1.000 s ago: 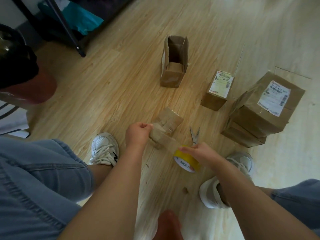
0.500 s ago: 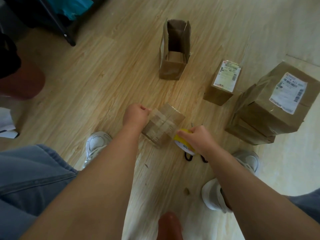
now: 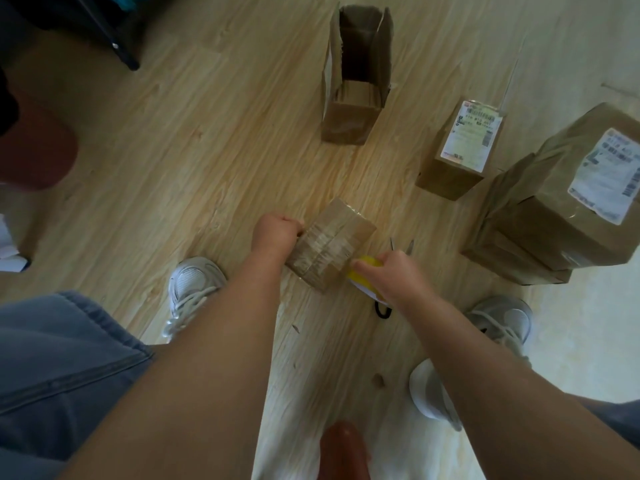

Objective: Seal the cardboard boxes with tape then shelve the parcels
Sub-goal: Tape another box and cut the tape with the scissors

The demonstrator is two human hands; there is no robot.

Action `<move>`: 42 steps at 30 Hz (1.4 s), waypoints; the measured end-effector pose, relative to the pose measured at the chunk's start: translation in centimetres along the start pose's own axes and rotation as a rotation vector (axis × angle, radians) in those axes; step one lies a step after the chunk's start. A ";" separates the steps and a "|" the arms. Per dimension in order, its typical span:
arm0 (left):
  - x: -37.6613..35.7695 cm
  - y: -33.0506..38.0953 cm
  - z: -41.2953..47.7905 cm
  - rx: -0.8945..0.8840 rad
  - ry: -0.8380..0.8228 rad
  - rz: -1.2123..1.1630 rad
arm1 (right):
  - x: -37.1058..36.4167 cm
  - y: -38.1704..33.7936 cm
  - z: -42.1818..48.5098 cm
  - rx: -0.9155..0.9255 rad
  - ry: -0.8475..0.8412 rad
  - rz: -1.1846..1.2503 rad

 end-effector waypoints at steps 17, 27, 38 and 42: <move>-0.3 -1.3 0.6 0.148 -0.024 -0.200 | -1.1 -1.8 0.5 -0.007 -0.071 -0.057; -1.3 2.0 -4.3 -0.356 0.031 0.200 | -1.3 -1.5 0.7 -0.013 -0.086 -0.028; -2.6 0.5 -3.7 -0.416 -0.053 0.357 | -2.1 -1.4 1.5 0.009 -0.151 0.058; -1.5 1.6 -6.0 -0.459 0.118 0.596 | -1.9 -0.9 1.2 0.000 -0.153 0.056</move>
Point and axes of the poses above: each hand's wrist, its own z-axis towards the middle knuckle, its own x-axis out of the back of the hand, y = z × x, the point moved 9 cm from there along z, towards the middle knuckle, and after that the axes turned 2 degrees about -z, right-handed, at the moved point
